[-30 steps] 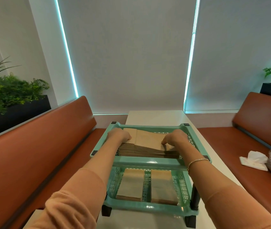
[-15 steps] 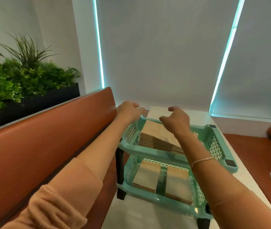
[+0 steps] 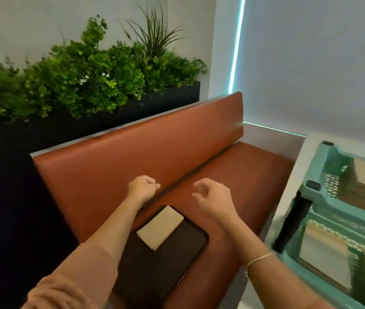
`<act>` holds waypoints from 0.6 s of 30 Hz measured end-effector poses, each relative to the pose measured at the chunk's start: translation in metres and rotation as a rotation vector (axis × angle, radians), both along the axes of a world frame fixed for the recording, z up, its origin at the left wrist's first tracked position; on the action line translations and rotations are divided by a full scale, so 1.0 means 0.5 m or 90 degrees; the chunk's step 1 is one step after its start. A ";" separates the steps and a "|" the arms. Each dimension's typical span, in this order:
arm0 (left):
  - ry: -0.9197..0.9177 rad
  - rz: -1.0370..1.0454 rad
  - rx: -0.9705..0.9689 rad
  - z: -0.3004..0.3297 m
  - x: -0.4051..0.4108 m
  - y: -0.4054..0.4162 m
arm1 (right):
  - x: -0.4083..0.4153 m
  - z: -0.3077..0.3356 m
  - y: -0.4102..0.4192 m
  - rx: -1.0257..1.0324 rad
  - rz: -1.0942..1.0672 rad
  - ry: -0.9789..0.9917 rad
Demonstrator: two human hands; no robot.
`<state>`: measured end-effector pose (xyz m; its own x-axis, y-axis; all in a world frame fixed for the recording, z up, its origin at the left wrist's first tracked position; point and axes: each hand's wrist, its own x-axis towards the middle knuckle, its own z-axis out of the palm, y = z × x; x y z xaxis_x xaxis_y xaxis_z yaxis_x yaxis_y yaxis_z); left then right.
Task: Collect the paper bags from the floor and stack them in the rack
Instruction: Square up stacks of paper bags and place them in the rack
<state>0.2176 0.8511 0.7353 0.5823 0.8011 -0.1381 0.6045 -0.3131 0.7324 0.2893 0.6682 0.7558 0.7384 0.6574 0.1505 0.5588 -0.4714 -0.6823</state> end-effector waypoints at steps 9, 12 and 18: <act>0.336 -0.128 -0.058 -0.350 0.034 0.266 | 0.080 -0.348 0.262 -0.283 -0.001 0.256; 0.347 -0.173 -0.056 -0.455 0.081 0.316 | 0.096 -0.454 0.314 -0.346 -0.008 0.301; 0.365 -0.241 -0.060 -0.607 0.182 0.346 | 0.134 -0.616 0.374 -0.396 -0.053 0.363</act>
<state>0.3086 1.0243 0.4317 0.6335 0.5263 -0.5672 0.7661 -0.5296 0.3643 0.3564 0.8553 0.4479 0.6407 0.4370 -0.6313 0.1545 -0.8788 -0.4516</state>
